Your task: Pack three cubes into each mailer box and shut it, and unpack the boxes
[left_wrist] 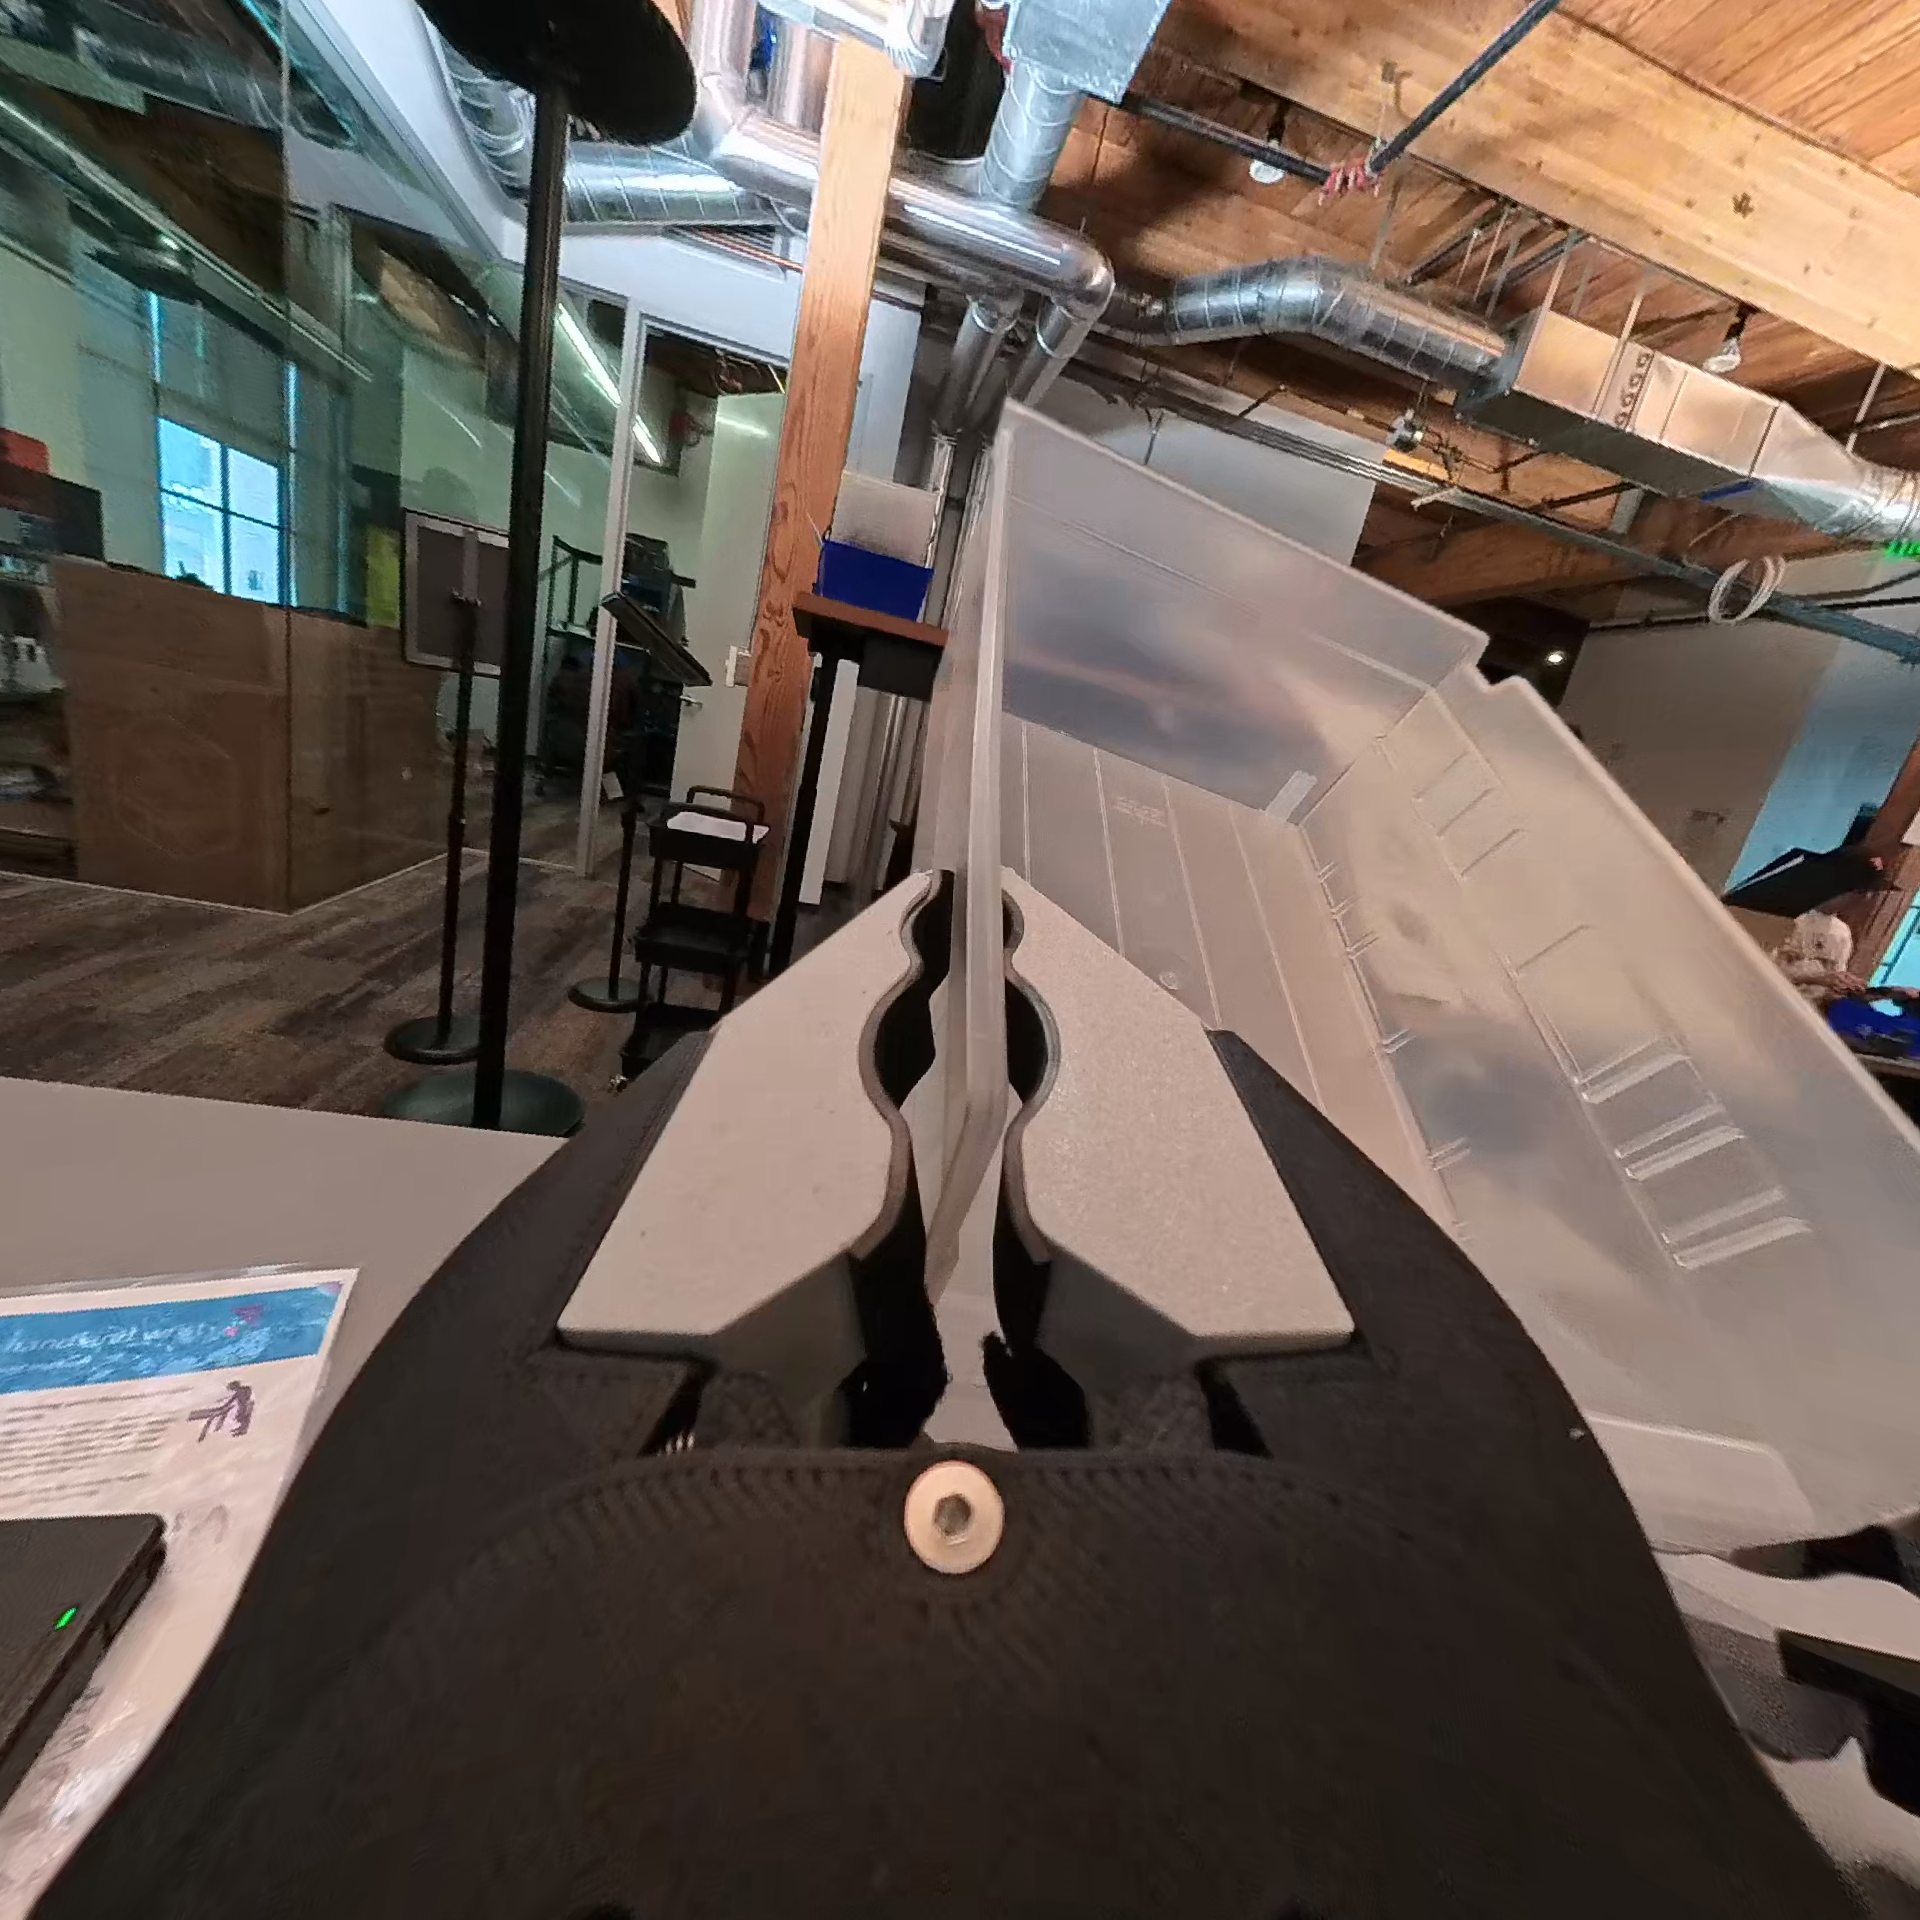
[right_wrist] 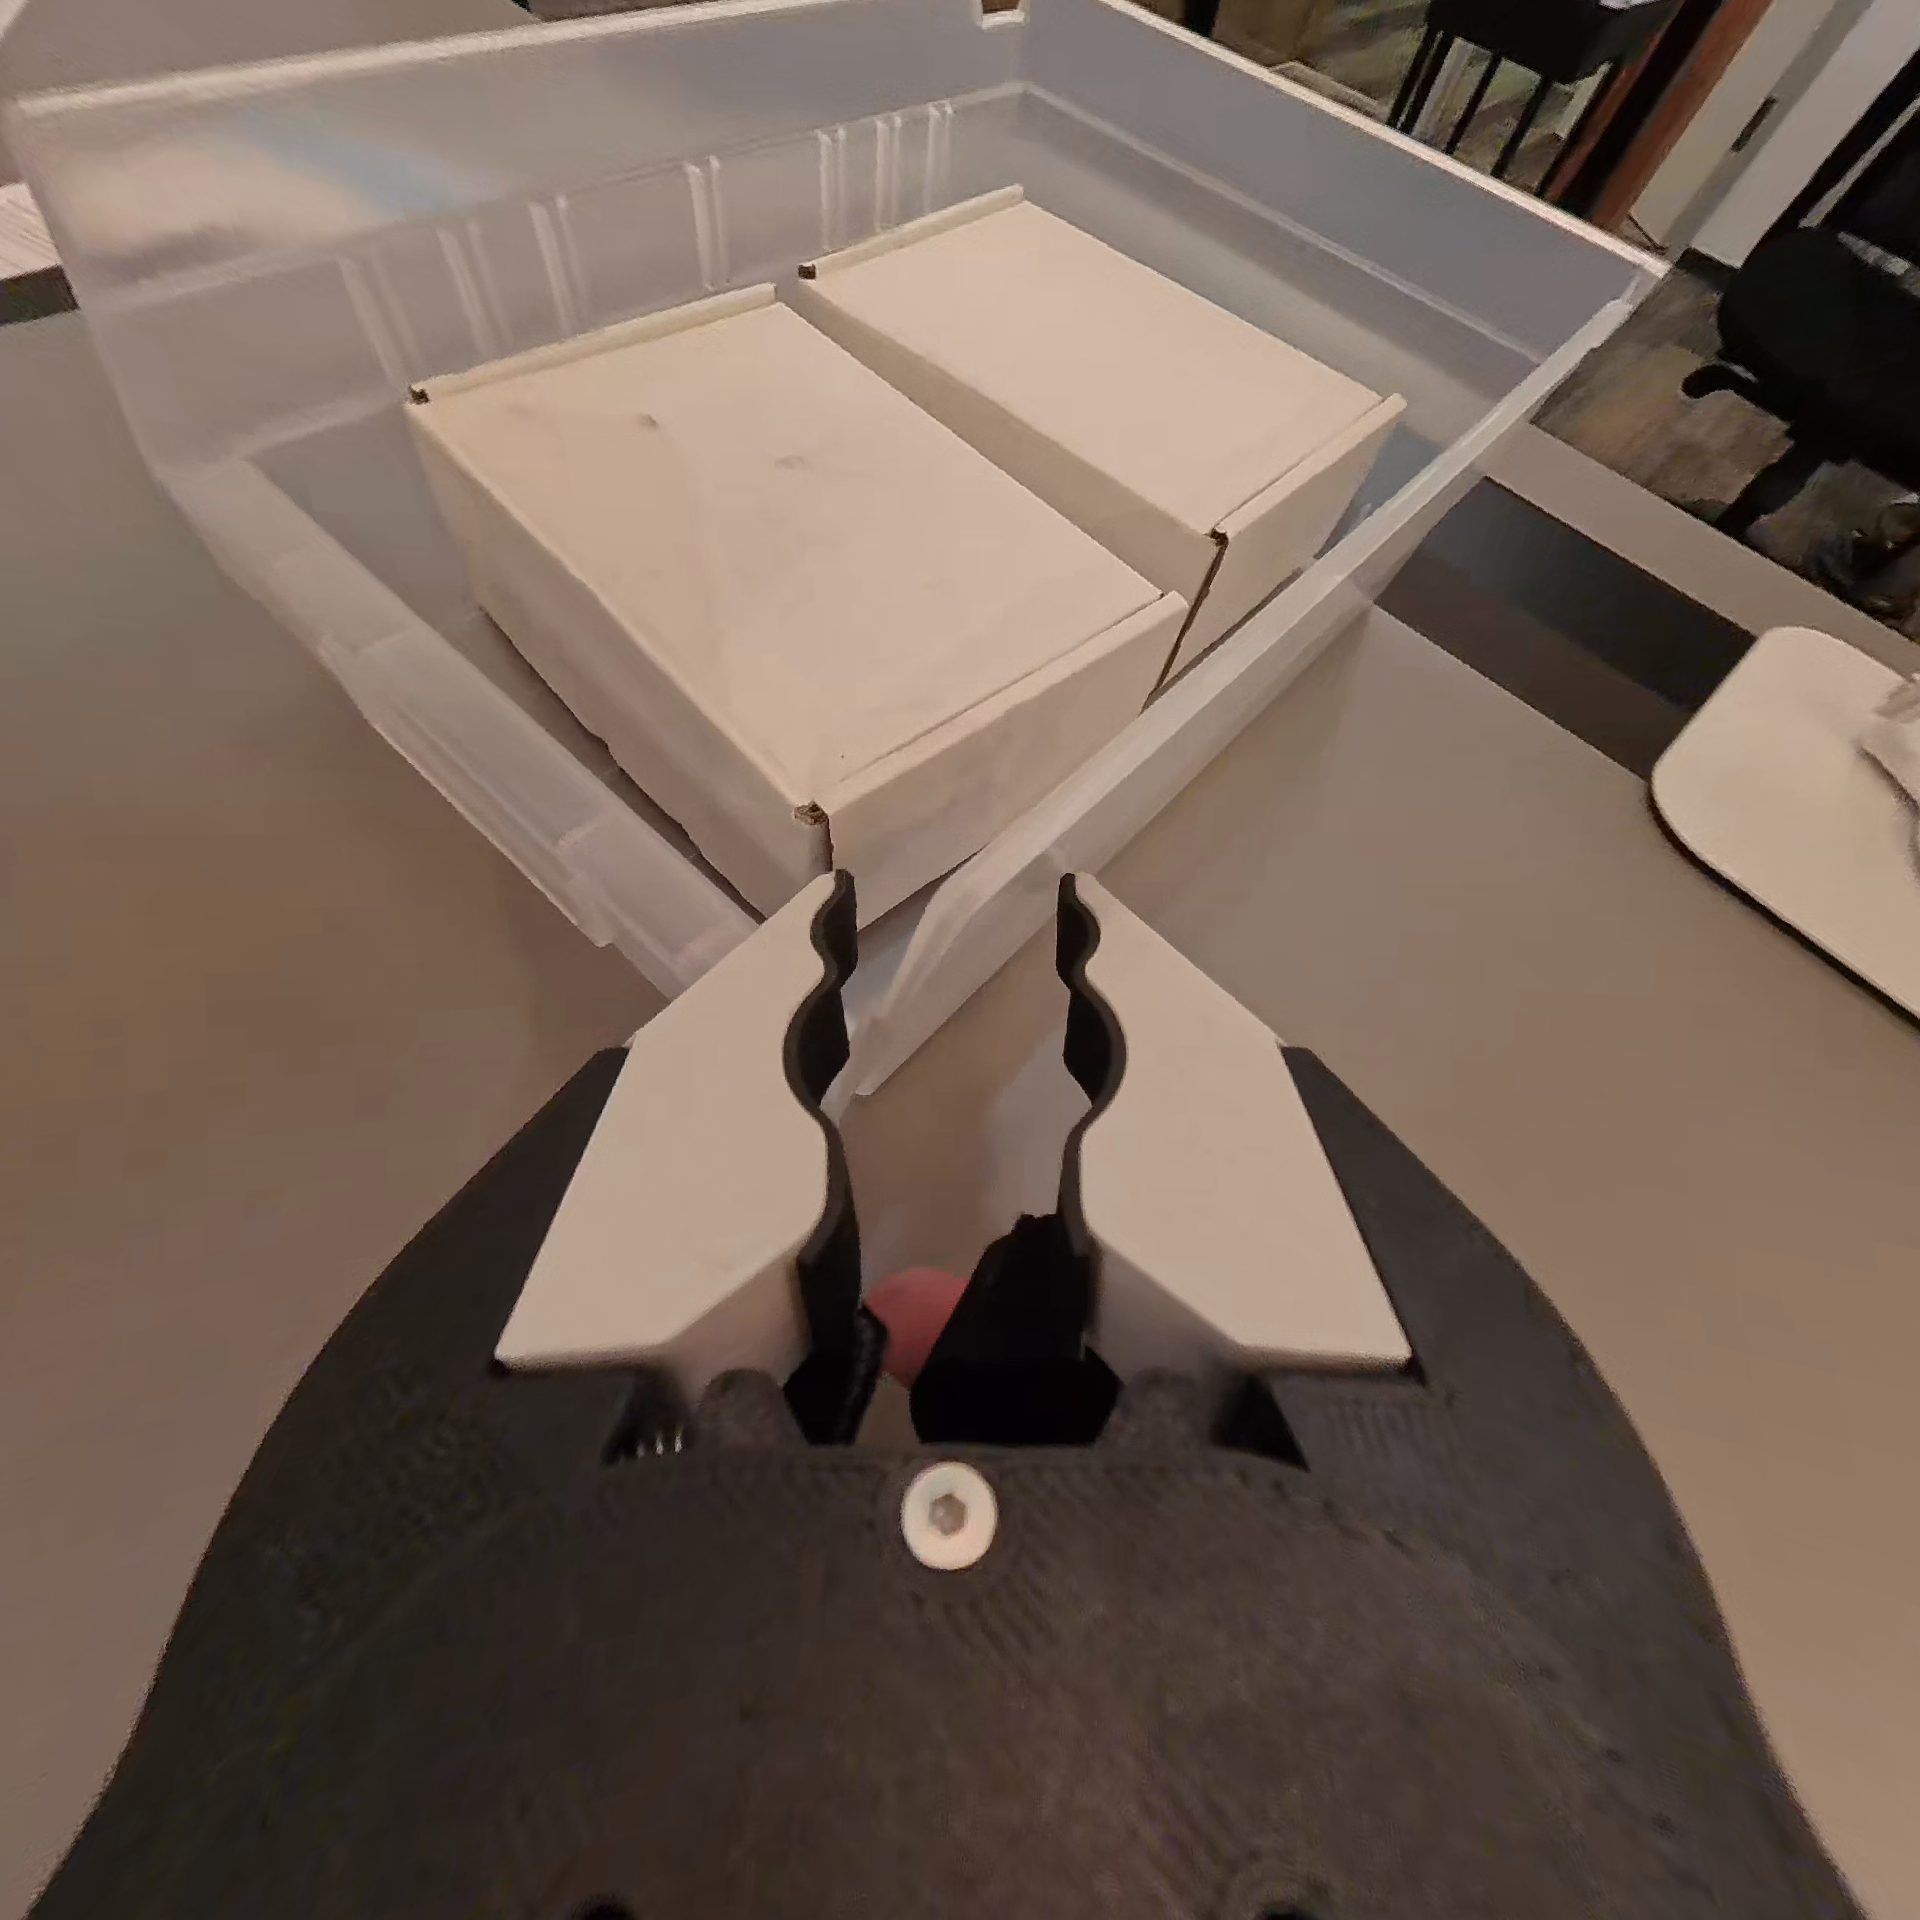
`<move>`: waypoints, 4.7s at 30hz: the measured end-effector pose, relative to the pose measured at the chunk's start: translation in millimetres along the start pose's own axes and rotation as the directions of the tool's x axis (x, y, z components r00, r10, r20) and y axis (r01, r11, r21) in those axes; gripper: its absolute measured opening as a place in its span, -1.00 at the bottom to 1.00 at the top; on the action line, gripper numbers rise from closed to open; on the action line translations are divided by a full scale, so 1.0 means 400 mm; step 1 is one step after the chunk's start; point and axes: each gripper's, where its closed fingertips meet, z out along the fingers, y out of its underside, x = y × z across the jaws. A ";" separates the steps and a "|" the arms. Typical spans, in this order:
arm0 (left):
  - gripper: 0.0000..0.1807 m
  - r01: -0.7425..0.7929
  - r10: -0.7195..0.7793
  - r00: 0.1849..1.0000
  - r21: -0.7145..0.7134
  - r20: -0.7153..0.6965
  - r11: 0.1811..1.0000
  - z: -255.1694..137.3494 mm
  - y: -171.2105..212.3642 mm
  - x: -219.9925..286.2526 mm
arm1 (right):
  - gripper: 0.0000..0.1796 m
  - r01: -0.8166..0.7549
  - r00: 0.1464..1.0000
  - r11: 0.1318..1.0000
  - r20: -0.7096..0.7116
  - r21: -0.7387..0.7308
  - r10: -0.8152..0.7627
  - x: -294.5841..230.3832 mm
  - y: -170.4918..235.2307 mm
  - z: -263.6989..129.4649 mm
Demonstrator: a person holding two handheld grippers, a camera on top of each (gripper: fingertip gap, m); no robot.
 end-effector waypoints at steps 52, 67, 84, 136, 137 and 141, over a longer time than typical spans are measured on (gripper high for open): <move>-0.58 -0.094 -0.329 0.778 -0.617 -0.535 0.781 0.069 0.800 1.435 | -0.01 -0.358 0.775 0.795 -0.320 0.490 0.545 0.701 0.412 -0.928; -0.19 0.047 -0.549 0.626 -0.677 -0.553 0.735 0.068 0.843 1.759 | -0.09 -0.230 0.609 0.889 -0.654 0.396 0.449 1.179 0.555 -1.032; -0.01 0.159 -0.646 0.552 -0.694 -0.527 0.702 0.221 0.889 1.853 | -0.11 -0.131 0.676 0.953 -0.678 0.274 0.288 1.361 0.604 -0.952; -0.17 -0.774 0.417 0.391 -0.047 -0.821 0.632 0.058 0.328 0.926 | -0.41 0.116 0.962 0.969 -0.266 0.219 -0.055 0.623 0.261 -0.454; -0.14 -0.838 0.447 0.360 -0.073 -0.819 0.542 0.058 0.342 0.862 | -0.43 0.121 0.964 0.969 -0.259 0.214 -0.063 0.619 0.262 -0.451; -0.03 -0.944 0.423 0.253 -0.127 -0.870 0.303 0.031 0.397 0.670 | -0.47 0.160 0.962 0.967 -0.250 0.196 -0.108 0.604 0.266 -0.444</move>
